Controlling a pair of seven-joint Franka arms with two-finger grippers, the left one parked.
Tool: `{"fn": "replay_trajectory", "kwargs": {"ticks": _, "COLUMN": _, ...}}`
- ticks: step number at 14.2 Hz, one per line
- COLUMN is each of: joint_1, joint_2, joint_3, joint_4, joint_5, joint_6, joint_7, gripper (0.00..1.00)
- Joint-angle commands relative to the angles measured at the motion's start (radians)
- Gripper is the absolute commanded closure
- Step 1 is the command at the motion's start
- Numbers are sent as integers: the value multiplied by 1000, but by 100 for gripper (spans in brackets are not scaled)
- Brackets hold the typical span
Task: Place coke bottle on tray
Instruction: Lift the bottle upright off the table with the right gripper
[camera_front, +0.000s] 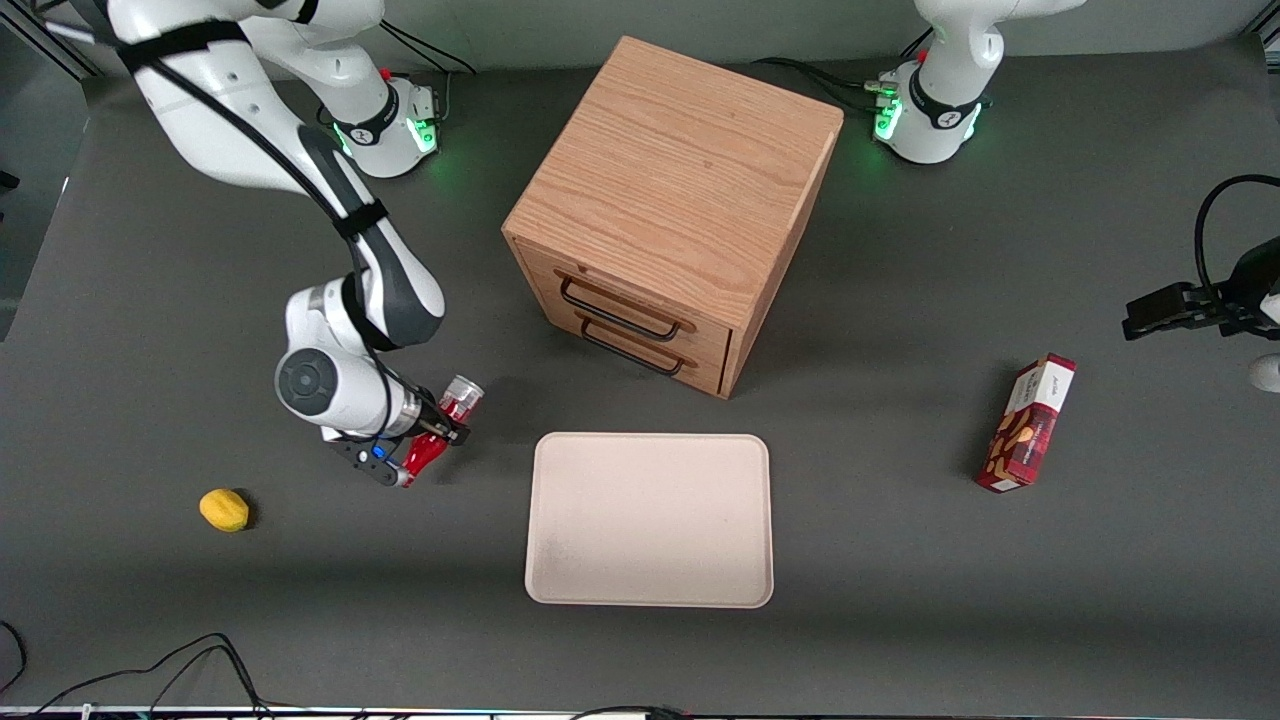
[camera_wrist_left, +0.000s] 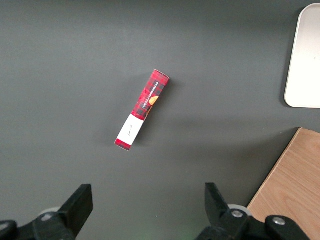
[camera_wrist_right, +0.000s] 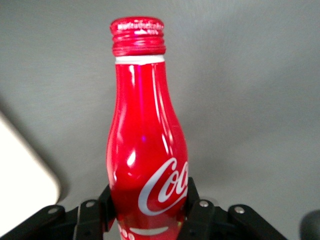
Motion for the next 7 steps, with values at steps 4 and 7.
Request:
{"fn": "replay_trajectory", "kwargs": {"ticks": 4, "joint_1": 1, "joint_2": -6, "joint_3": 10, "joint_4": 453, "joint_5": 10, "joint_6": -337, "joint_7": -158, "gripper": 100}}
{"fn": "replay_trajectory", "kwargs": {"ticks": 7, "joint_1": 45, "joint_2": 134, "joint_3": 58, "joint_4": 661, "joint_5": 11, "joint_6": -336, "joint_7": -194, "gripper": 100}}
